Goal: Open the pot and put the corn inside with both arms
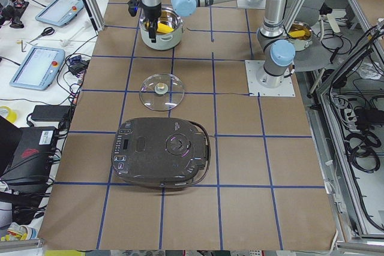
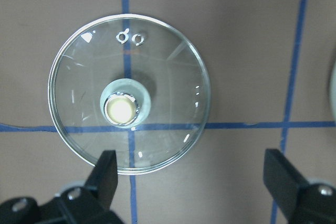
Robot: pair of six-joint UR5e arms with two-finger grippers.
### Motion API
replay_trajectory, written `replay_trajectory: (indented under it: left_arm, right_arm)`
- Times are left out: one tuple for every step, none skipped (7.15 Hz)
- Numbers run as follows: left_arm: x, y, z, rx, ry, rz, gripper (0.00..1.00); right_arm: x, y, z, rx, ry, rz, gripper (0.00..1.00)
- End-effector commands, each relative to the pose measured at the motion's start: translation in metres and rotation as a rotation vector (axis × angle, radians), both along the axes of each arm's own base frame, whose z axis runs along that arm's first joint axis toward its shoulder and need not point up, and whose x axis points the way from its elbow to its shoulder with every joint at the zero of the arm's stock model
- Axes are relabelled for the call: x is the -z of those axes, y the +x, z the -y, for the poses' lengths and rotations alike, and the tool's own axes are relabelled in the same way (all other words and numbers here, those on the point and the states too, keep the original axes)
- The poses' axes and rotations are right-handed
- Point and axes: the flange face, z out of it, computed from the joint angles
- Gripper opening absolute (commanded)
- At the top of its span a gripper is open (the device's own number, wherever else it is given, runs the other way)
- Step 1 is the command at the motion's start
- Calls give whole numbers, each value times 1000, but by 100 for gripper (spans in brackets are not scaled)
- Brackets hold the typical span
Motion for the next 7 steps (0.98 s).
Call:
replay_trajectory:
  left_arm:
    - [-35,-87,-36,17,-36,-17,89]
    - [-27,-98,-43,35,-38,-9,90]
    - [-31,-96,-44,41,-89,-21,91]
    - [-40,-90,-59,35,-72,-11,94]
    - [-36,-78,-74,13,-2,-4,95]
    - [-26,-72,-91,3,20,-7,97]
    - [-20,-70,-101,1,27,-8,97]
  right_arm:
    - [-3,1,-18,-1,69,10,100]
    - [-11,-1,-20,-45,90,11,100]
    - [-19,1,-22,-59,105,24,100]
    - [-25,1,-22,-56,104,30,100]
    - [-32,2,-24,-57,123,32,100]
    - [-33,2,-23,-57,122,32,100]
    - [-32,2,-22,-55,125,32,100]
